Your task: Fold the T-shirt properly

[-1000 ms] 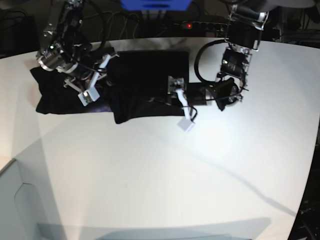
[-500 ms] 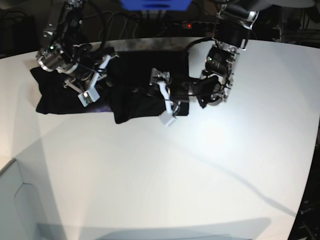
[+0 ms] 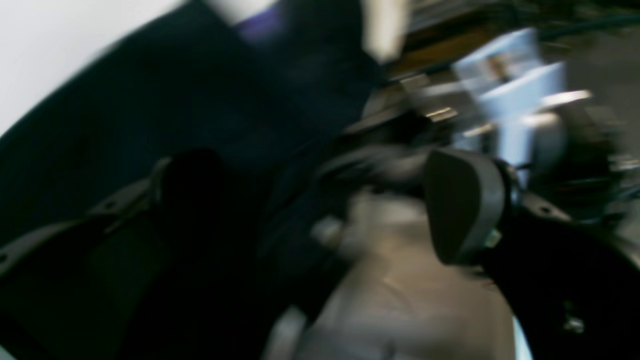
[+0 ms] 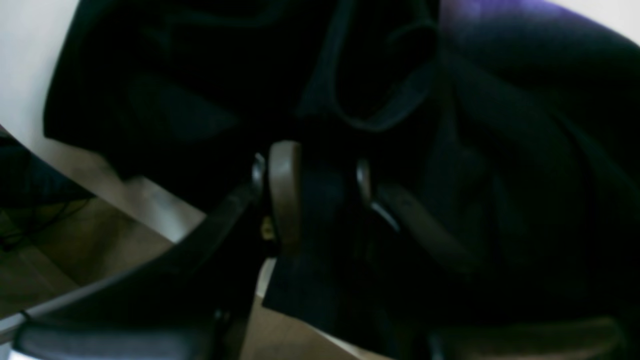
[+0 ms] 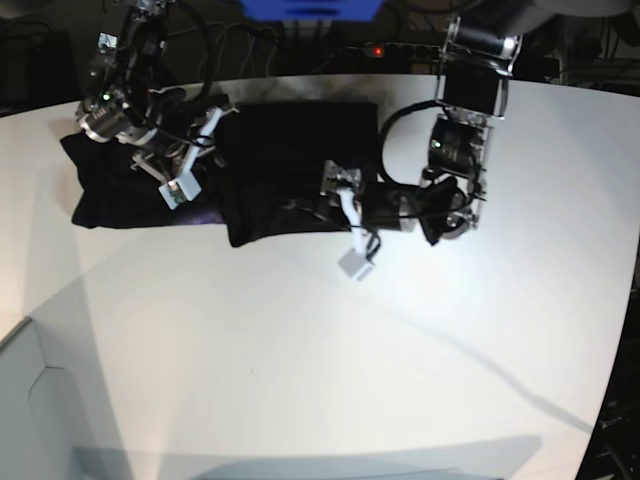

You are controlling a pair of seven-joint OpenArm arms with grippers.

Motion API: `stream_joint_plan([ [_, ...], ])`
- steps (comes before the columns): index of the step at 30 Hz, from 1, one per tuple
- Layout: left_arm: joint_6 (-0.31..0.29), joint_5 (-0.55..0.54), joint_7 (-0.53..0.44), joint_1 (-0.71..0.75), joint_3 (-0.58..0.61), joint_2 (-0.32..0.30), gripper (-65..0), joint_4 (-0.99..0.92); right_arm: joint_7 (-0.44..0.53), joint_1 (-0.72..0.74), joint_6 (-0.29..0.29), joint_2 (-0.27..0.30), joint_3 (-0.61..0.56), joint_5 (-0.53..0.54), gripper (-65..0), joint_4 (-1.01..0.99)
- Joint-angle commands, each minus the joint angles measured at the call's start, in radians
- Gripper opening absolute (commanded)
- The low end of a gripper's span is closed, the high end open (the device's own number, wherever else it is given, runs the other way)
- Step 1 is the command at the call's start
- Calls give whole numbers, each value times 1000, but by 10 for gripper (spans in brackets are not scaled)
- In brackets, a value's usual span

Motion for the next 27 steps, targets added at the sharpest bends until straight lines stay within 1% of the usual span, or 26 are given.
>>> stream_joint_plan([
  [1, -1, -31, -23, -3, 1, -5, -24, 18, 17, 9, 18, 4, 0, 18, -500, 14],
  [2, -1, -26, -38, 6, 6, -25, -24, 20, 17, 9, 18, 4, 0, 18, -500, 14],
  [4, -1, -23, -57, 23, 7, -45, -24, 30, 17, 9, 18, 4, 0, 20, -500, 14],
  [10, -1, -19, -86, 46, 9, -45, -24, 23, 19, 22, 18, 4, 0, 20, -500, 14],
  [11, -1, 3, -86, 46, 12, -41, -24, 21, 19, 22, 18, 4, 0, 20, -500, 14],
  [15, -7, 112, -86, 45, 44, 21, -24, 20, 19, 22, 18, 4, 0, 20, -500, 14],
  [18, -8, 159, -81, 42, 47, 82, -24, 18, 19, 25, 18, 4, 0, 20, -500, 14],
  [20, -8, 172, -74, 38, 47, 116, -24, 15, 19, 25, 18, 4, 0, 20, -500, 14],
  [23, -10, 126, -51, -11, 69, 127, -24, -25, 19, 27, 18, 4, 0, 20, -500, 14],
  [27, -10, -8, -48, -29, 95, 122, -24, -68, 19, 25, 18, 4, 0, 20, -500, 14],
])
